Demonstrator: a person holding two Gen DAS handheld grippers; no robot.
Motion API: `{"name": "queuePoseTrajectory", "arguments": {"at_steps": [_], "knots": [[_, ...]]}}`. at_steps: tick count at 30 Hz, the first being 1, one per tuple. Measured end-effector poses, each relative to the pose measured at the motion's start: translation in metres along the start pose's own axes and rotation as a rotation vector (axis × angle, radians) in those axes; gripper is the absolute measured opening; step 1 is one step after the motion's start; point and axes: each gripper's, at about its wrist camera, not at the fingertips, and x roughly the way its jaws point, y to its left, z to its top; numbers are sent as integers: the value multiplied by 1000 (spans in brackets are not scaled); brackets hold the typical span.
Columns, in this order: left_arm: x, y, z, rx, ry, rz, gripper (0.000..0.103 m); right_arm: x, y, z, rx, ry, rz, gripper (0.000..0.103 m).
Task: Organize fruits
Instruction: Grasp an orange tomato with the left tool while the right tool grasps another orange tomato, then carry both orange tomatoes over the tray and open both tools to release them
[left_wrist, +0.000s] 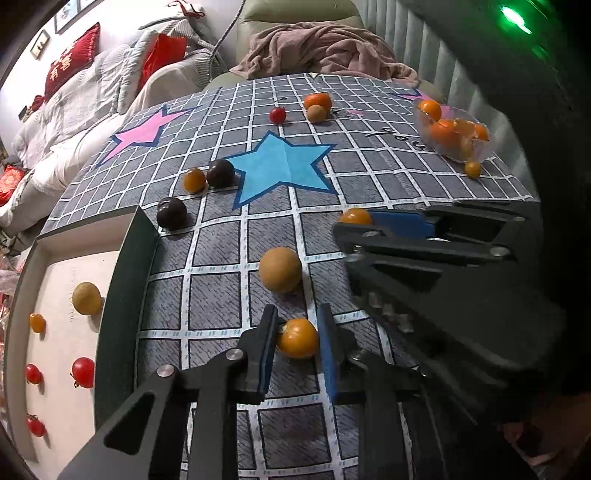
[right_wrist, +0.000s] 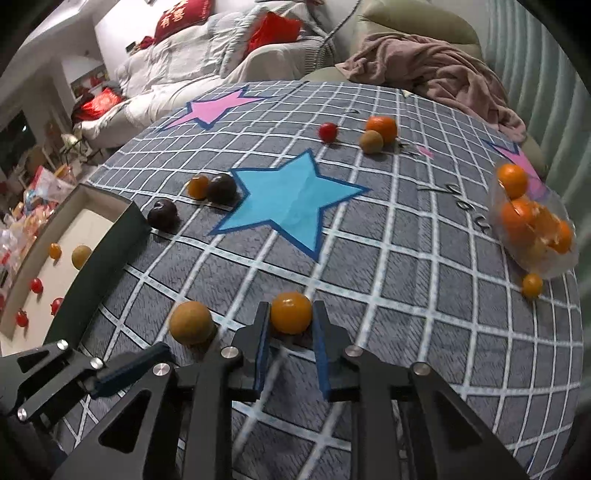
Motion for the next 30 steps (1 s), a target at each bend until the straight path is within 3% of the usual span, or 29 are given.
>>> {"name": "queuePoseTrajectory", "arguments": {"at_steps": [18,30], "knots": [[-31,15,-46,-11,13,-19,23,-51,-12,-72,129,-8,8,24],[-61,30,-61,-34,-11,-58,23,-75,2,-87,162,-13,23,24]]}}
